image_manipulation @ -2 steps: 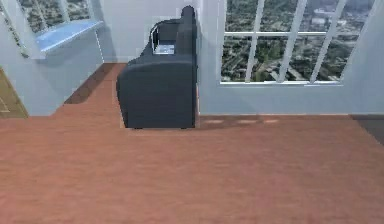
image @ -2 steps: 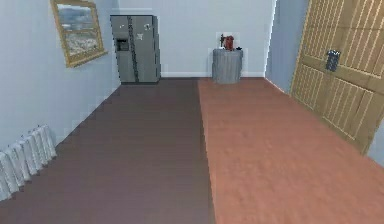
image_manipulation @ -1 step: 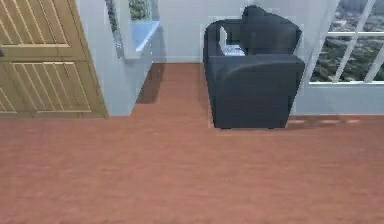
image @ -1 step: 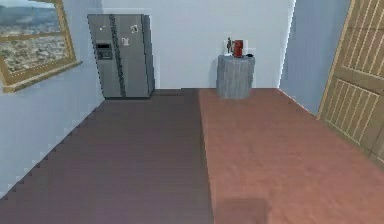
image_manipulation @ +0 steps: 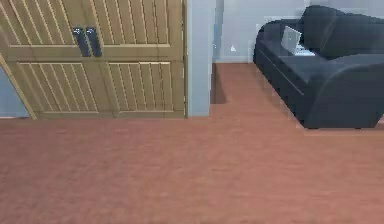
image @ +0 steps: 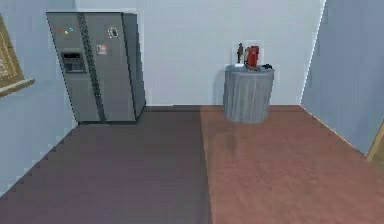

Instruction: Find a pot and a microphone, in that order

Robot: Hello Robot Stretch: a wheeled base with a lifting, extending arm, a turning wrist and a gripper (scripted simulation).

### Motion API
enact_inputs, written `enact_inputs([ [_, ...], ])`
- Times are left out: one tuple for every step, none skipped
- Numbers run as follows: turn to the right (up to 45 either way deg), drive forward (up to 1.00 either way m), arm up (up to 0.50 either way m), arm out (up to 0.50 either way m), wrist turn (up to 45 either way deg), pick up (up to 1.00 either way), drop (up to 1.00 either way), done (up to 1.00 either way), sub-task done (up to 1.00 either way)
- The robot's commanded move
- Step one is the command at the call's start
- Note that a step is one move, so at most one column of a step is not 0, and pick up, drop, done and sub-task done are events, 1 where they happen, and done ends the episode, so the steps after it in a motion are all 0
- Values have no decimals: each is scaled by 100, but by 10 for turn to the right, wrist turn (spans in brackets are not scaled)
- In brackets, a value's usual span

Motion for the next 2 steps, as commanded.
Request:
enact_inputs([
  [0, 100, 0, 0, 0, 0, 0, 0, 0],
  [0, 100, 0, 0, 0, 0, 0, 0, 0],
])
